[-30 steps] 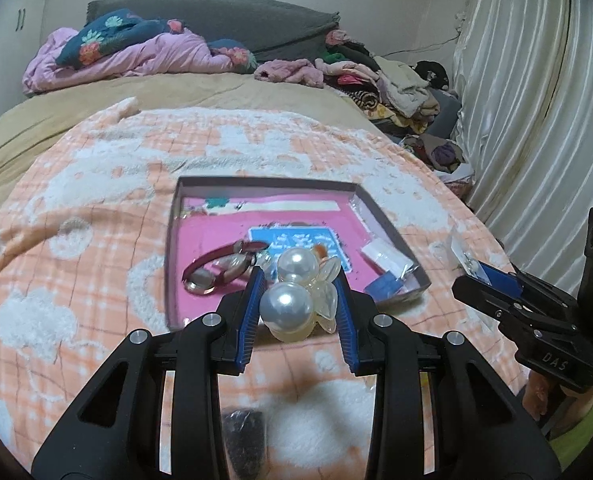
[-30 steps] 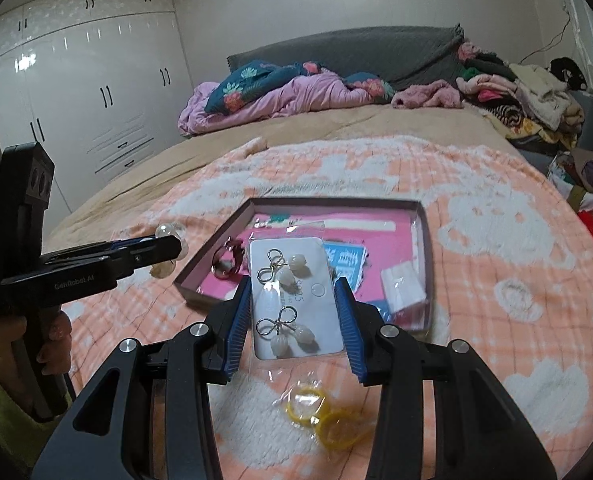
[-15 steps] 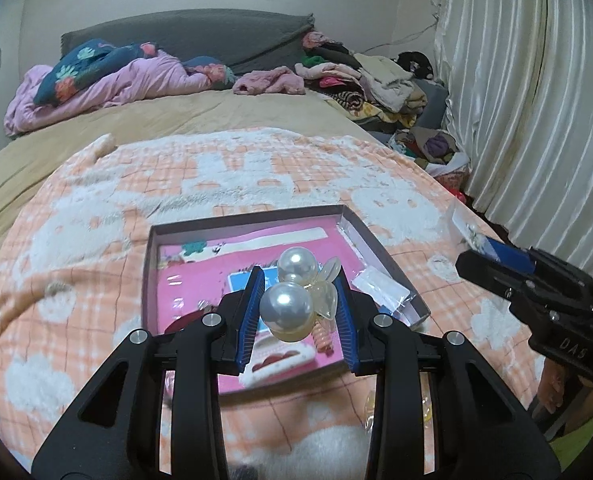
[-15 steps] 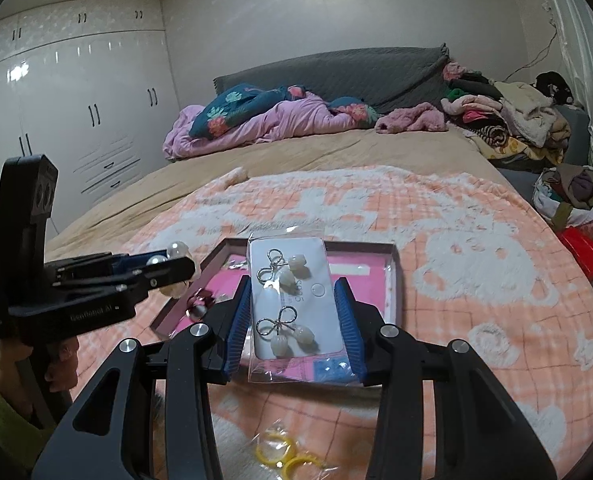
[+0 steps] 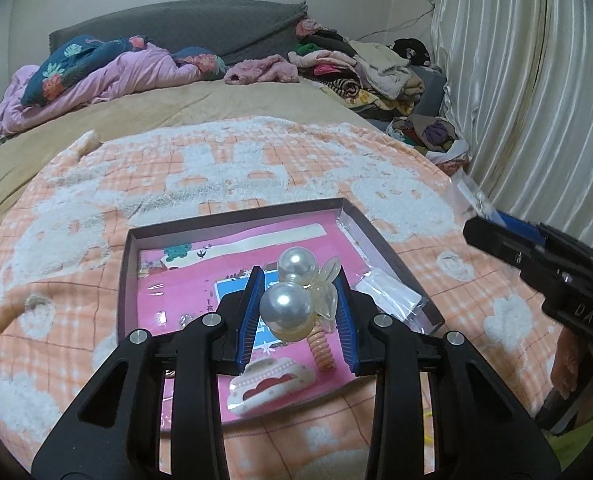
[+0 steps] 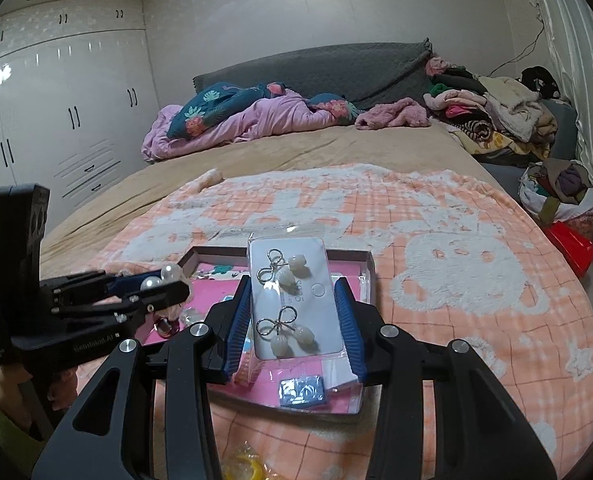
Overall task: Organize jewelry
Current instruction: 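Carry the pearl earrings and earring card into the tray and open both tools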
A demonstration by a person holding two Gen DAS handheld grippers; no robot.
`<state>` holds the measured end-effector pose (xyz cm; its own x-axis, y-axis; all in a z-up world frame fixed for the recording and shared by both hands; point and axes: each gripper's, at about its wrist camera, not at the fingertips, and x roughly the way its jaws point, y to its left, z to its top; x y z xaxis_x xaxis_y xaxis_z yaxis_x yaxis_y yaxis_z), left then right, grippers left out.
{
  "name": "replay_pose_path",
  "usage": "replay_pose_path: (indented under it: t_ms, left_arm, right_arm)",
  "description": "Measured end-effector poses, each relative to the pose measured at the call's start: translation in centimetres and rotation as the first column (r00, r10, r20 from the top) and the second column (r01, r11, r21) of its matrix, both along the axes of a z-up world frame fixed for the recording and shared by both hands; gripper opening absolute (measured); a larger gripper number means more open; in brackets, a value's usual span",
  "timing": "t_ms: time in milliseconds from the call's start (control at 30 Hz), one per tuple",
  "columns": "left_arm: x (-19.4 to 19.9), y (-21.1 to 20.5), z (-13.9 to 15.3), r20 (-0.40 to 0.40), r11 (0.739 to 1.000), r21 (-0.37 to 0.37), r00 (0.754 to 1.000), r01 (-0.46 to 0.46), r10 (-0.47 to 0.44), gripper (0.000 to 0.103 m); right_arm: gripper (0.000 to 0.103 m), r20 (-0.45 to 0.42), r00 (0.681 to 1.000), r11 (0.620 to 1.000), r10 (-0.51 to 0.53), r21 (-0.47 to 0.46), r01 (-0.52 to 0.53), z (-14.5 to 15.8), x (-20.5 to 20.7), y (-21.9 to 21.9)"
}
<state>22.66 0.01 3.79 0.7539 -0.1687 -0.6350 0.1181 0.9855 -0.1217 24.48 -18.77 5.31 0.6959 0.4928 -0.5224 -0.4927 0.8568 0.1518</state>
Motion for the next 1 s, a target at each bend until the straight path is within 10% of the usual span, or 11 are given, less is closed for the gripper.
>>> replay_pose_path:
  t_ms: [1000]
  left_arm:
    - [2.5, -0.4, -5.9, -0.117, 0.999, 0.045, 0.993, 0.014, -0.009, 0.026]
  right_arm:
    - [0.04, -0.168, 0.986, 0.996, -0.011, -0.09, -0.004, -7.8, 4.4, 2.7]
